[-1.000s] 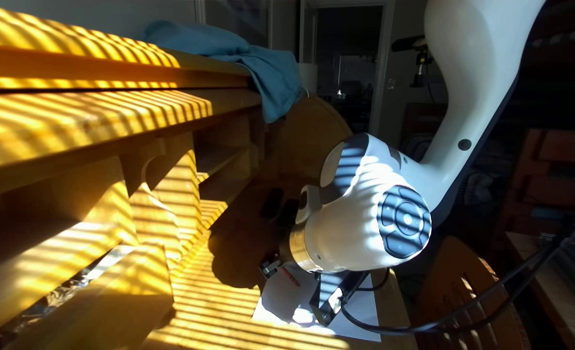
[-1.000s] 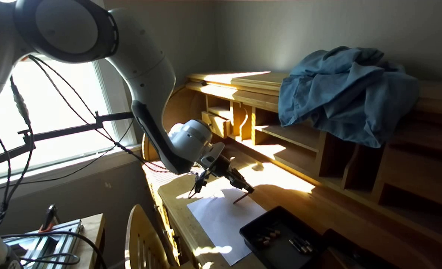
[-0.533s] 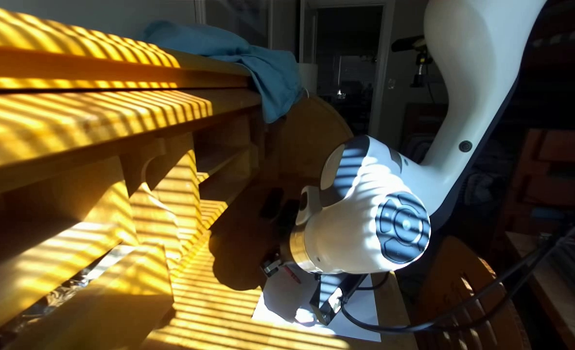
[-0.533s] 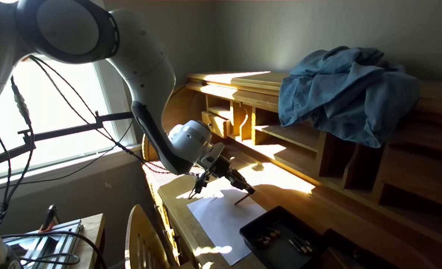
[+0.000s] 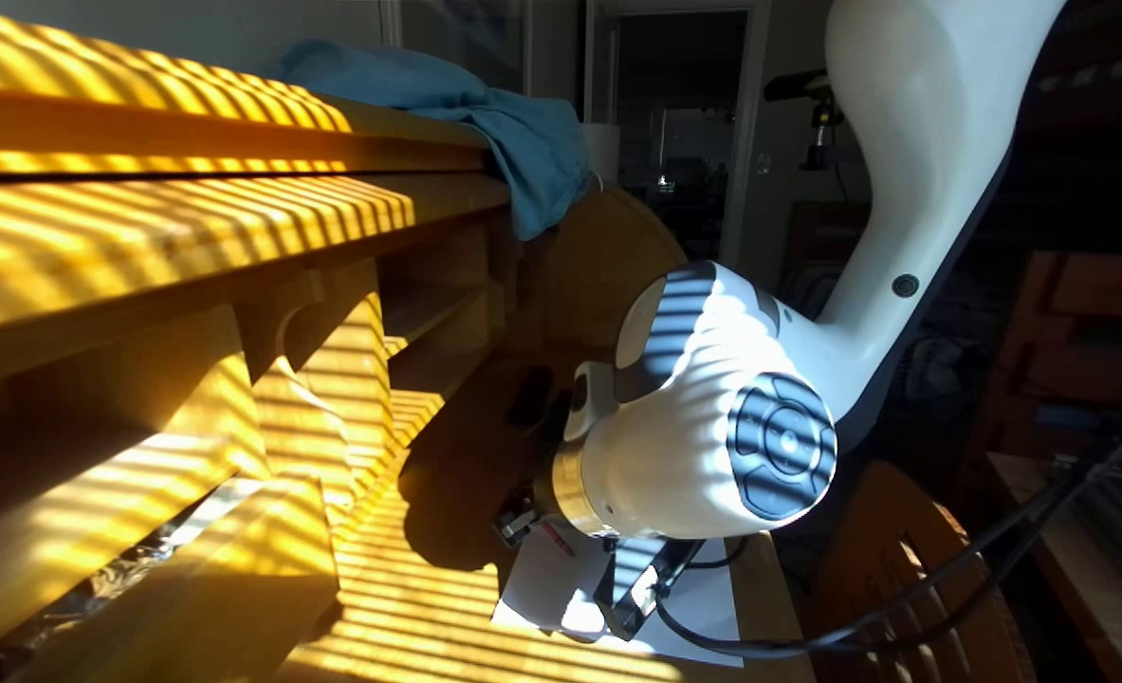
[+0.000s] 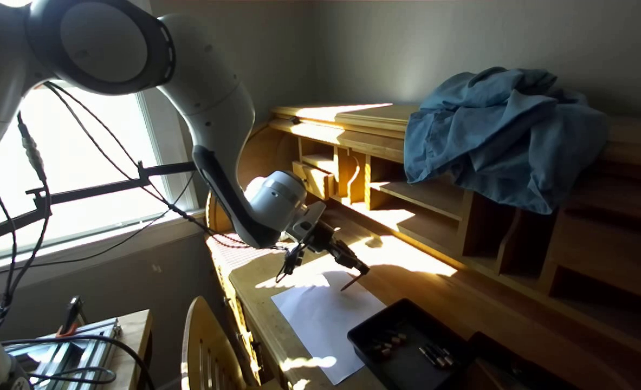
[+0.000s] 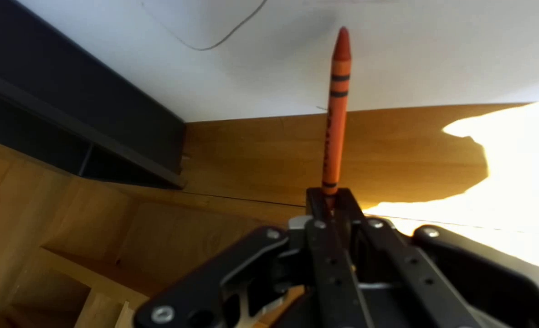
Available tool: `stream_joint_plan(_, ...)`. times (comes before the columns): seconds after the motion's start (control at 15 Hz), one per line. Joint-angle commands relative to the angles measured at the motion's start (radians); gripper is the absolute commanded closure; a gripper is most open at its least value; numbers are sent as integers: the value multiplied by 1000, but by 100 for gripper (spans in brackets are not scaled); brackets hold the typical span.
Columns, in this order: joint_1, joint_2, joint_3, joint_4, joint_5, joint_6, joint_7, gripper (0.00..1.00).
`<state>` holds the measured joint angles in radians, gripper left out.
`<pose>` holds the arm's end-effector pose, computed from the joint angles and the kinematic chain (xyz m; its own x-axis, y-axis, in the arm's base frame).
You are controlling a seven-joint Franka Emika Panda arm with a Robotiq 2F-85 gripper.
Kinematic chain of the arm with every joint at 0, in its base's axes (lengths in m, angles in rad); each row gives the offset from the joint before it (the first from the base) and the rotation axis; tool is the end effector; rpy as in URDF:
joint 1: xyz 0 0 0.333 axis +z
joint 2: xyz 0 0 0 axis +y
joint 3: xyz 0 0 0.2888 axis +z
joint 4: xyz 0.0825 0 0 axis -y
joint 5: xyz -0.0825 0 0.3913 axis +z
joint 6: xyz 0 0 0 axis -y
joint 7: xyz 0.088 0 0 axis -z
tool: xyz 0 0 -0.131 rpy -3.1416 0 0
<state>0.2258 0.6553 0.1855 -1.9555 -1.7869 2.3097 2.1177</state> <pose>0.5595 0.2091 0.0903 0.6331 -0.0177 0.7738 -0.3508 -0.8977 0.2665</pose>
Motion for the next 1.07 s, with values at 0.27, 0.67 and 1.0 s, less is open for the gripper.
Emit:
stream_joint_plan(0.27, -1, 27, 17, 40, -6, -17, -25, 98)
stream_joint_plan(0.67, 3, 52, 20, 59, -8, -15, -38, 98)
stream_joint_plan(1.0, 10, 61, 16, 61, 3, -51, -79, 98)
